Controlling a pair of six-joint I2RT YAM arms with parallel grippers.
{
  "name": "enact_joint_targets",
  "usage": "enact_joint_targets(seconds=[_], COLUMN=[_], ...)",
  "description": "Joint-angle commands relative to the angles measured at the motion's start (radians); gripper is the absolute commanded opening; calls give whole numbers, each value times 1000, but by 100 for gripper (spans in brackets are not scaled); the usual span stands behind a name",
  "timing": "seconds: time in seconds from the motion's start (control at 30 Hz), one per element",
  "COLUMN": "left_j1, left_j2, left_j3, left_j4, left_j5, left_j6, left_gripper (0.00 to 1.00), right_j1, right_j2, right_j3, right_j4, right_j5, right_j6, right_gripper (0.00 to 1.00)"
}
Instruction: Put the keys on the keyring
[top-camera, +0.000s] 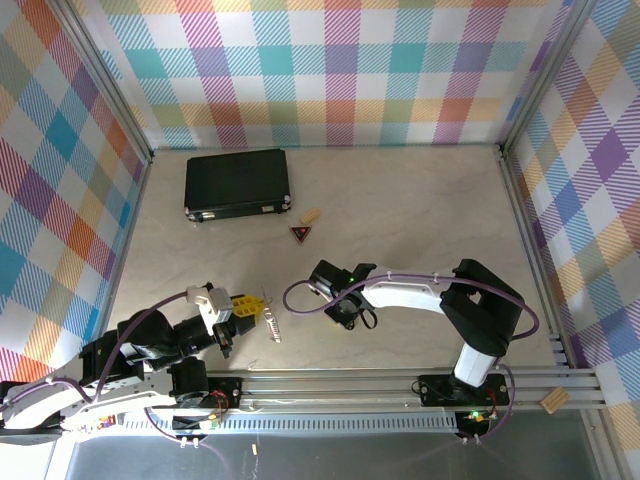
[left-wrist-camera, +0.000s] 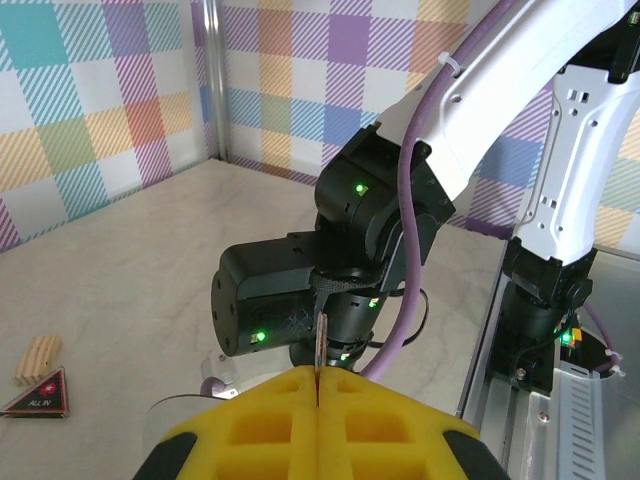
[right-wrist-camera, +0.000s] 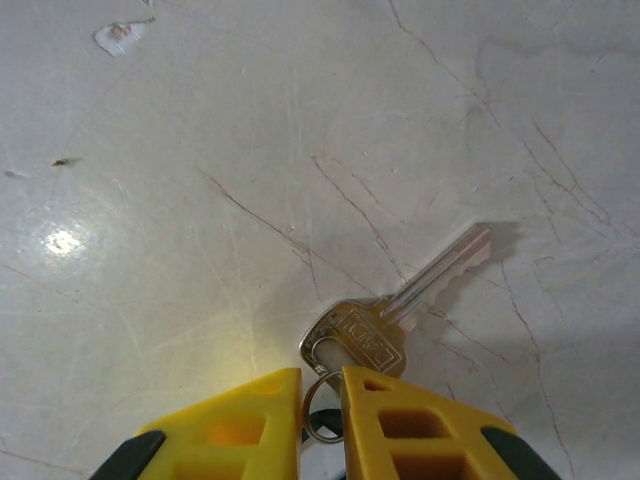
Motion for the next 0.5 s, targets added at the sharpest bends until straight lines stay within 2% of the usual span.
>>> enact_joint_targets(seconds=[0.0,0.27,0.47], left_j1=[-2,-2,-1], left_j2=[-14,-17,-16], left_j3=[-1,6,10], left_j4=[50,44,42], left_j5=[-6,-7,-7], left_j6=[-4,-2,2], left_gripper=[0,0,0], right_j1=[11,18,25], right_j2=[-6,-27,-29], right_j3=[8,0,-3], right_j4=[-37,-44,-54], right_j5=[25,51,62], right_j6=[-7,5,15], right_gripper=[19,25,25])
